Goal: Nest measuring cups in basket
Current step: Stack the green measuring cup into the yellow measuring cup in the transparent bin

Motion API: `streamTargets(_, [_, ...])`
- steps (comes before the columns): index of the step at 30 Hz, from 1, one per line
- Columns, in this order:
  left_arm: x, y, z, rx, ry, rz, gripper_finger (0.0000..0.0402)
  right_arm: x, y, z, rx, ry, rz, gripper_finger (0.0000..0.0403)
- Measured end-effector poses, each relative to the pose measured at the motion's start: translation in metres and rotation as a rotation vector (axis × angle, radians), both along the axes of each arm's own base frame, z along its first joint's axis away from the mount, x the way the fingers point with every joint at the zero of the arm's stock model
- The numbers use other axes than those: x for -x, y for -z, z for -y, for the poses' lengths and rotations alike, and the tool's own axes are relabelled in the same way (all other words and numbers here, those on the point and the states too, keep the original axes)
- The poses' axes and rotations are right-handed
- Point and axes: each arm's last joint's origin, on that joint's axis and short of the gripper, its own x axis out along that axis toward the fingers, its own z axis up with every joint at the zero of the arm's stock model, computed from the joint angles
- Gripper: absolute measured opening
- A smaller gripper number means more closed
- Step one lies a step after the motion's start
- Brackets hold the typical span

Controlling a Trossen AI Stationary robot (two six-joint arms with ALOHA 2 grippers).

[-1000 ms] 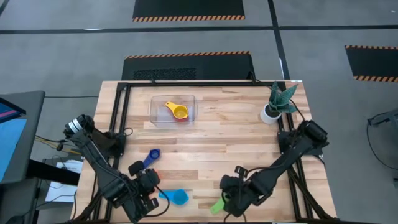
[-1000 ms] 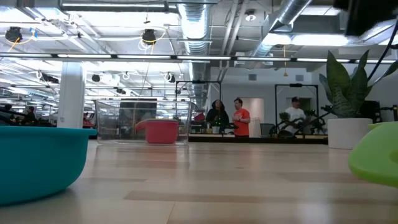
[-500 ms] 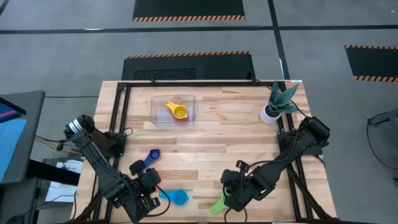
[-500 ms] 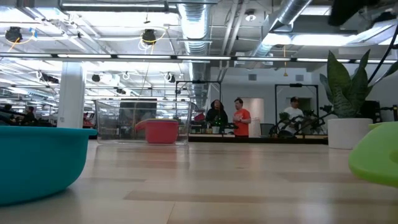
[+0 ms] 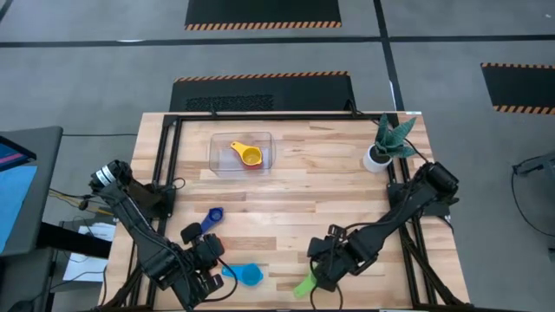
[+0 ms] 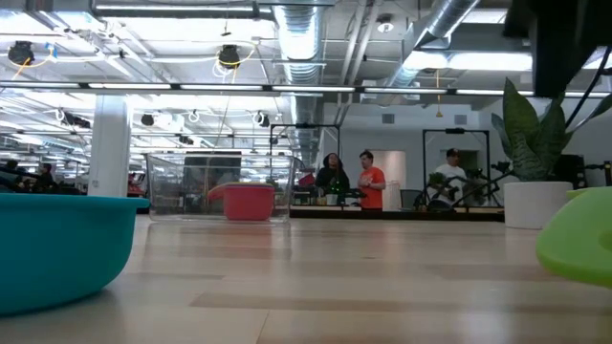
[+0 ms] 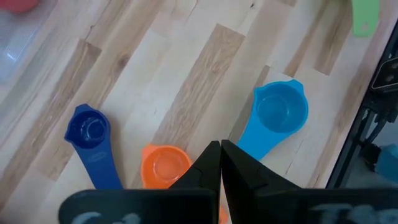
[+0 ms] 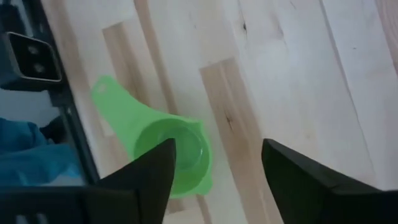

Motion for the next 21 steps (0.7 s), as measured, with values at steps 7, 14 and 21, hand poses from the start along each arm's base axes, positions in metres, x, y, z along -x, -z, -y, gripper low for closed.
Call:
streamTargets(7, [-0.001, -0.001, -0.001, -0.023, -0.005, 0.028, 0.0, 0.003, 0.017, 0.009, 0.037, 0.008, -0.04, 0.027])
streamTargets(14, [-0.001, -0.001, -0.001, -0.03, -0.007, 0.037, 0.0, 0.0, 0.027, 0.006, 0.032, -0.092, 0.016, 0.027])
streamTargets(21, [-0.001, -0.001, -0.001, -0.031, -0.005, 0.036, 0.0, 0.001, 0.038, 0.005, 0.004, -0.143, 0.034, 0.027])
